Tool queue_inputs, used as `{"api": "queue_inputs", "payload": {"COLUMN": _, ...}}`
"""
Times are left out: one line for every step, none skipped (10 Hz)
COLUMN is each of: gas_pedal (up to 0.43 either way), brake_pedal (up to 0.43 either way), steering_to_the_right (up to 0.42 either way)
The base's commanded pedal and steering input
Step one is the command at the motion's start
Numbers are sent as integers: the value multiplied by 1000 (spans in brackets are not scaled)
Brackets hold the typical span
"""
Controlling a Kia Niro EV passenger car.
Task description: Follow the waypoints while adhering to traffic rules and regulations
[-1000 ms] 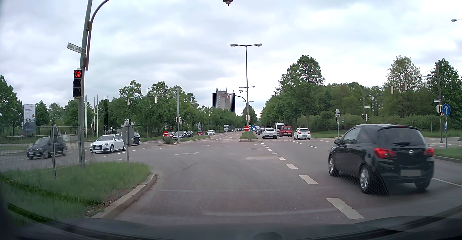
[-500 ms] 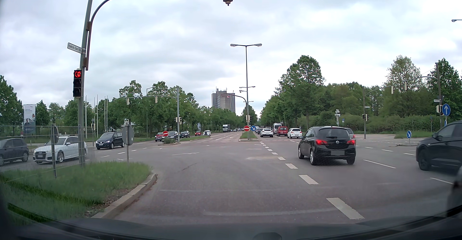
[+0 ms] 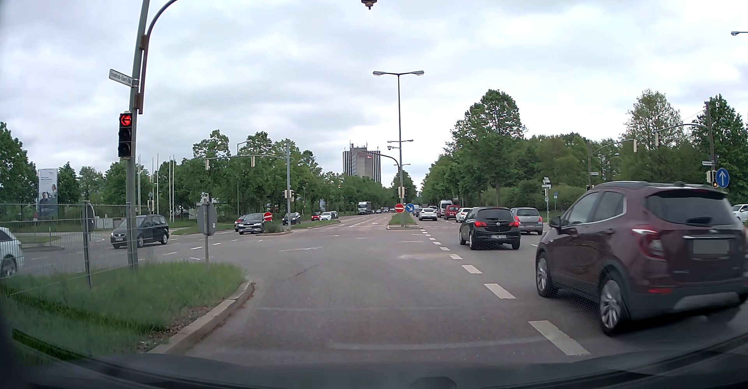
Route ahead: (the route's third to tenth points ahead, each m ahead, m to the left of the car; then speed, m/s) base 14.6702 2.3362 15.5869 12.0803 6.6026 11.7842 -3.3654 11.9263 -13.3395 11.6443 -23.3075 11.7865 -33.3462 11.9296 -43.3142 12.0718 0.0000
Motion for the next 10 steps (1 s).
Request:
{"api": "queue_inputs", "payload": {"gas_pedal": 0, "brake_pedal": 262, "steering_to_the_right": -3}}
{"api": "queue_inputs", "payload": {"gas_pedal": 0, "brake_pedal": 262, "steering_to_the_right": -3}}
{"api": "queue_inputs", "payload": {"gas_pedal": 0, "brake_pedal": 262, "steering_to_the_right": -3}}
{"api": "queue_inputs", "payload": {"gas_pedal": 0, "brake_pedal": 262, "steering_to_the_right": -3}}
{"api": "queue_inputs", "payload": {"gas_pedal": 0, "brake_pedal": 262, "steering_to_the_right": -3}}
{"api": "queue_inputs", "payload": {"gas_pedal": 0, "brake_pedal": 262, "steering_to_the_right": -3}}
{"api": "queue_inputs", "payload": {"gas_pedal": 0, "brake_pedal": 262, "steering_to_the_right": -3}}
{"api": "queue_inputs", "payload": {"gas_pedal": 0, "brake_pedal": 262, "steering_to_the_right": -3}}
{"api": "queue_inputs", "payload": {"gas_pedal": 0, "brake_pedal": 262, "steering_to_the_right": -3}}
{"api": "queue_inputs", "payload": {"gas_pedal": 0, "brake_pedal": 262, "steering_to_the_right": -3}}
